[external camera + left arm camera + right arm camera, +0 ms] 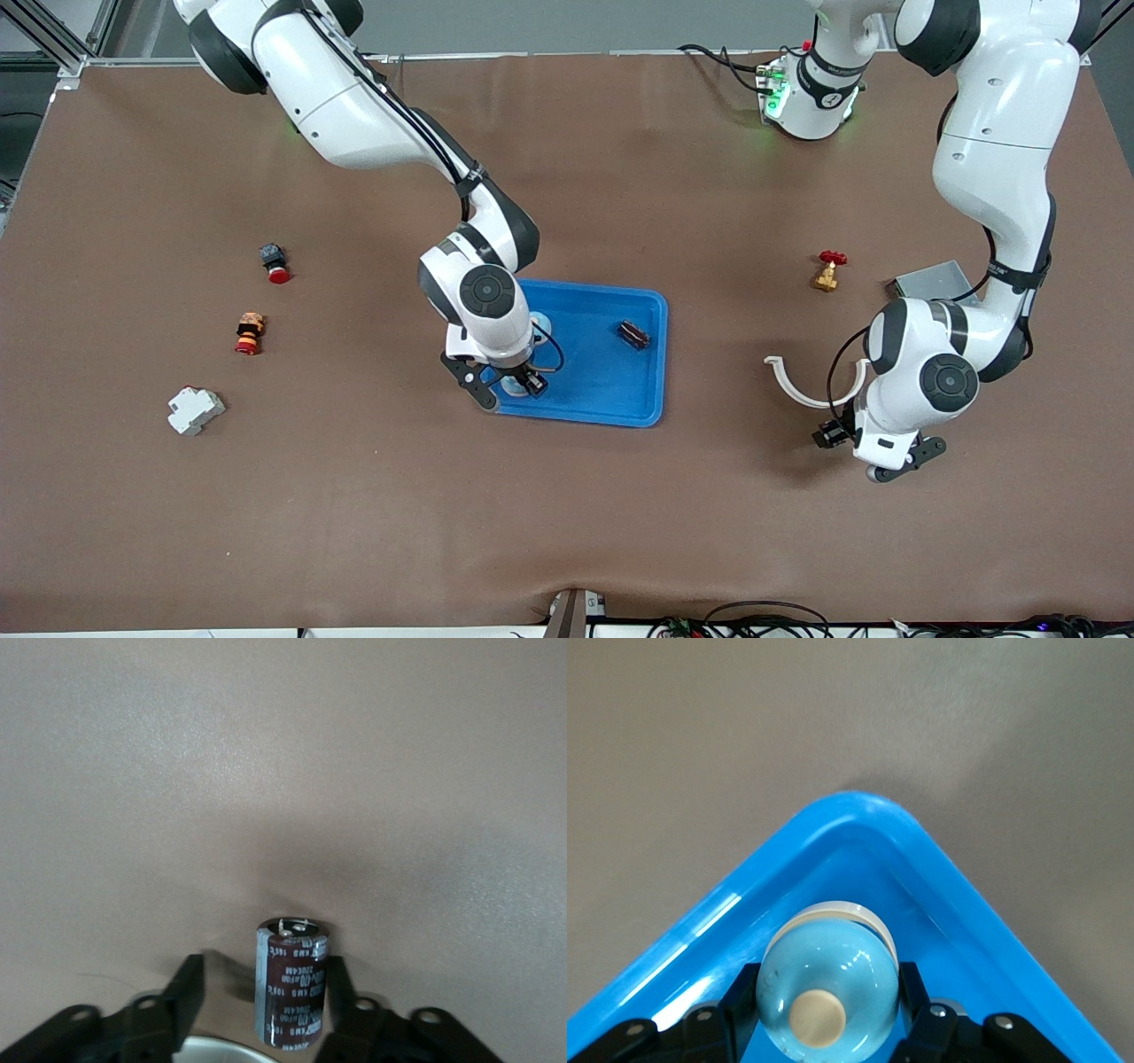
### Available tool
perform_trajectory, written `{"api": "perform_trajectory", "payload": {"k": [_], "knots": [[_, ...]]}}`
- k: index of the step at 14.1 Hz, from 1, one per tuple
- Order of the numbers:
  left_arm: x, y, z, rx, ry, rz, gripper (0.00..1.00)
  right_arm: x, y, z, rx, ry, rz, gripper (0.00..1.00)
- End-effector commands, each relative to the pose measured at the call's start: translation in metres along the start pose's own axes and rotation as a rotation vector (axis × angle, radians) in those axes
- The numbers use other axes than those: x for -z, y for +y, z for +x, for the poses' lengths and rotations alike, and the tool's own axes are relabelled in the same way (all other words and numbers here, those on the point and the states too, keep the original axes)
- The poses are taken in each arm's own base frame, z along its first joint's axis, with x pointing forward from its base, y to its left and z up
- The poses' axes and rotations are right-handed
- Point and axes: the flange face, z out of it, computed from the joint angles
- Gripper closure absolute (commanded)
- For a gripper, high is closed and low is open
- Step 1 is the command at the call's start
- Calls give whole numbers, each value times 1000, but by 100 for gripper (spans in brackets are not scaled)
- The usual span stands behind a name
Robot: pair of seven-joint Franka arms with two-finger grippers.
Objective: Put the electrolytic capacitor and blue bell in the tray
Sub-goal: 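Open the right gripper over the tray while the left gripper carries the capacitor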
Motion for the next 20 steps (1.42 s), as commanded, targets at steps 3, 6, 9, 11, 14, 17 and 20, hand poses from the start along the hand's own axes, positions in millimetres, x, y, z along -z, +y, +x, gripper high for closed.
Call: {"api": "perform_trajectory", "payload": {"k": [3,6,9,11,14,17,20], "knots": [[-1,4,2,28,1,-17,100,-11,-5,-19,-1,50,-4,100],[2,4,3,25,5,-18,100,-12,-6,-27,2,53,14,100],[12,0,8,28,20,-21,100,-13,-6,-28,13,68,13,100],[32,-1,10,34,23,-19,100,-17,-5,-23,18,85,14,100],[74,8,1,53,-7,0,100,-28,-3,-16,16,95,18,100],[118,43,-27,114,-45,0,100,-28,-3,-16,9,94,26,100],[143,99,-64,198,-92,-22,100,-27,-4,-16,2,96,26,1]]}}
